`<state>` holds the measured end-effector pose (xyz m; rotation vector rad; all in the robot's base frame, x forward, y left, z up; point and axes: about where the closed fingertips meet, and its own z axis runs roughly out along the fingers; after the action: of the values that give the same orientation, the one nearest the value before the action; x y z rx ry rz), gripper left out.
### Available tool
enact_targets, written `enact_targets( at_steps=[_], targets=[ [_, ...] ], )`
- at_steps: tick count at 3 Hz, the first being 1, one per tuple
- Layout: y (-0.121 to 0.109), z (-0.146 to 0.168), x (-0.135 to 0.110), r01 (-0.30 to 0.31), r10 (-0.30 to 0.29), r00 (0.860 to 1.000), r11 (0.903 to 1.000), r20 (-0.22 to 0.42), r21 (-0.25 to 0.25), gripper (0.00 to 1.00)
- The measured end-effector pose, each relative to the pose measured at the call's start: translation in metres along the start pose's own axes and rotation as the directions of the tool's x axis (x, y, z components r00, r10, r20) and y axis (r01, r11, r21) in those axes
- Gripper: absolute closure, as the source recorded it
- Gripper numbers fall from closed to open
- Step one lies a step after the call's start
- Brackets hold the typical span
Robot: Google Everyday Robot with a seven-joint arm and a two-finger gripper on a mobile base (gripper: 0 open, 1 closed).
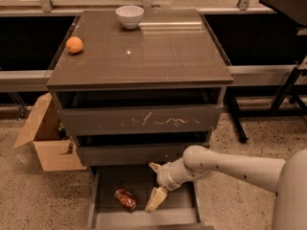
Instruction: Pick coke can from bottom drawer and place on counter
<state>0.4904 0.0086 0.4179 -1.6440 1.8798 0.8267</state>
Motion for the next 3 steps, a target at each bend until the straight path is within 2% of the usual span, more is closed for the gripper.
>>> enact_targets(
  at_steps=[1, 3],
  targets=[
    [-0.006, 0.019, 0.004, 0.019, -0.019, 1.000, 0.9997, 0.005, -0.017, 0.00],
    [-0.025, 0.090, 0.029, -0.016, 0.016, 1.000, 0.9974, 0.002, -0.071, 0.00]
  ],
)
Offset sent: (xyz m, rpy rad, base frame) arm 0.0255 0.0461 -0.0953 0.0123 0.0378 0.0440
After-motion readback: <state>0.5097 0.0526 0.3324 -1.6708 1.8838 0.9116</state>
